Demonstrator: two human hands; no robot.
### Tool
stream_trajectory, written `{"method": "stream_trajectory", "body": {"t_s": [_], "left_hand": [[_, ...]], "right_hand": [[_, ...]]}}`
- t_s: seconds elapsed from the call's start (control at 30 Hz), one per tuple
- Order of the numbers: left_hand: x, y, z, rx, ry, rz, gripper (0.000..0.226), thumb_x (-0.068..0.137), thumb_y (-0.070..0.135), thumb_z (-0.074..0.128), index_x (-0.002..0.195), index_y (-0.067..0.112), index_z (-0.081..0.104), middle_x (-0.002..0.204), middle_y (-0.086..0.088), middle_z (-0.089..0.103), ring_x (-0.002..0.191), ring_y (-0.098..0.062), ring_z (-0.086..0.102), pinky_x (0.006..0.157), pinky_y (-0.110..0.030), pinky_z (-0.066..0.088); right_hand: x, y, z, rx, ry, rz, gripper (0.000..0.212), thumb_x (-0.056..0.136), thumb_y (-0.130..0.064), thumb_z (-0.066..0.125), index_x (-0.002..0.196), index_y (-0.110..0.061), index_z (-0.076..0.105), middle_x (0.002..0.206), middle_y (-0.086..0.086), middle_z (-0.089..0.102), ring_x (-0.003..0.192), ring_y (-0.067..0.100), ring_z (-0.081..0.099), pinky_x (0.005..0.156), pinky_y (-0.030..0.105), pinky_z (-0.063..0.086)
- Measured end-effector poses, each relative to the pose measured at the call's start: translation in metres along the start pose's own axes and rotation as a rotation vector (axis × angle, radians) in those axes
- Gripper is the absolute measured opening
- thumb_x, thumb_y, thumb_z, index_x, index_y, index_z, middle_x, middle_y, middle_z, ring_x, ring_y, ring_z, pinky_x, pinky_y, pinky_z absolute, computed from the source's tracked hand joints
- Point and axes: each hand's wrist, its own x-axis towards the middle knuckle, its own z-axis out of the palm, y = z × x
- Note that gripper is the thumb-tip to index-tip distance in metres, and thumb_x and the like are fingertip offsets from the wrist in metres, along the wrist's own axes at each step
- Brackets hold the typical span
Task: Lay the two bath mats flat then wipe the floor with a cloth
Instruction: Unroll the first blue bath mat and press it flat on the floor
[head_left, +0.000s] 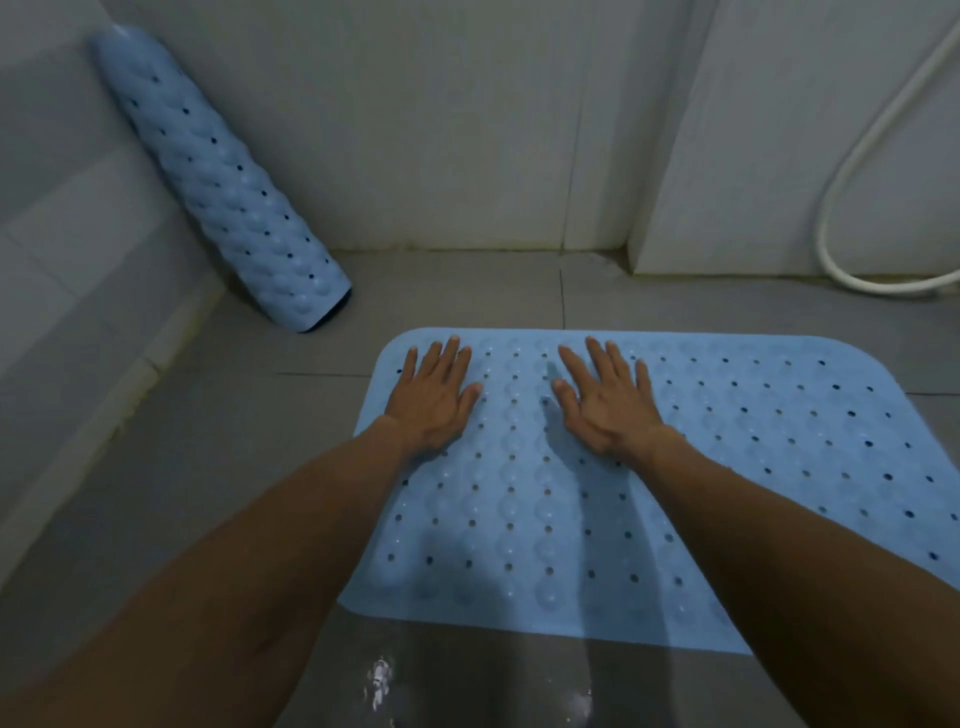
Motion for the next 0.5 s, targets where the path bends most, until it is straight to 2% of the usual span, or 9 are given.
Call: {"method": "stream_trajectory", "body": {"t_s": [0.17,0.27,0.33,0.4,0.47,0.5], "left_hand": [[0.001,-0.012,0.028,-0.191,-0.004,-0.045,0.067,0.1,0.055,0.006,0.155,0.02,-0.009,0.163,-0.001,-0.014,0.149,-0.015,-0.016,0.121,-0.041,-0.012],[0.0,-0.011,0.031,-0.201,0.042,-0.041,0.067,0.101,0.053,0.008,0.155,0.018,-0.007,0.163,-0.002,-0.011,0.15,-0.016,-0.014,0.121,-0.043,-0.01],[-0.001,-0.011,0.029,-0.178,0.03,-0.039,0.068,0.101,0.053,0.01,0.155,0.015,-0.005,0.164,-0.005,-0.008,0.15,-0.02,-0.012,0.121,-0.046,-0.008],[0.004,-0.008,0.021,-0.129,0.019,-0.035,0.071,0.1,0.053,0.013,0.156,0.01,0.003,0.164,-0.011,0.0,0.151,-0.027,-0.003,0.121,-0.051,-0.003],[0.011,-0.002,0.013,-0.128,0.039,-0.054,0.074,0.099,0.055,0.014,0.153,0.005,0.014,0.161,-0.016,0.011,0.149,-0.033,0.006,0.12,-0.053,0.001],[0.014,0.001,0.012,-0.158,0.046,-0.068,0.075,0.099,0.056,0.014,0.152,0.004,0.015,0.161,-0.017,0.01,0.149,-0.033,0.005,0.121,-0.052,-0.001]], "right_hand": [[0.008,-0.031,0.03,-0.005,-0.041,0.014,0.06,0.103,-0.054,0.014,0.158,-0.035,0.001,0.166,-0.002,-0.012,0.151,0.018,-0.016,0.121,0.049,-0.013],[0.008,-0.038,0.044,-0.003,-0.047,0.076,0.06,0.102,-0.055,0.009,0.157,-0.036,-0.004,0.165,-0.003,-0.016,0.15,0.017,-0.02,0.12,0.05,-0.015],[0.007,-0.041,0.048,-0.014,-0.021,0.096,0.06,0.101,-0.056,0.01,0.157,-0.036,-0.002,0.166,-0.003,-0.012,0.151,0.017,-0.018,0.12,0.049,-0.015],[0.012,-0.042,0.044,-0.029,0.032,0.091,0.058,0.102,-0.052,0.017,0.156,-0.032,0.013,0.165,0.002,0.004,0.152,0.023,-0.004,0.122,0.048,-0.008],[0.021,-0.044,0.037,-0.027,0.134,0.069,0.05,0.1,-0.047,0.024,0.144,-0.027,0.034,0.151,0.009,0.027,0.146,0.03,0.02,0.121,0.049,0.009],[0.026,-0.045,0.035,-0.014,0.172,0.067,0.047,0.099,-0.046,0.025,0.139,-0.024,0.039,0.146,0.009,0.032,0.143,0.03,0.026,0.12,0.048,0.012]]}}
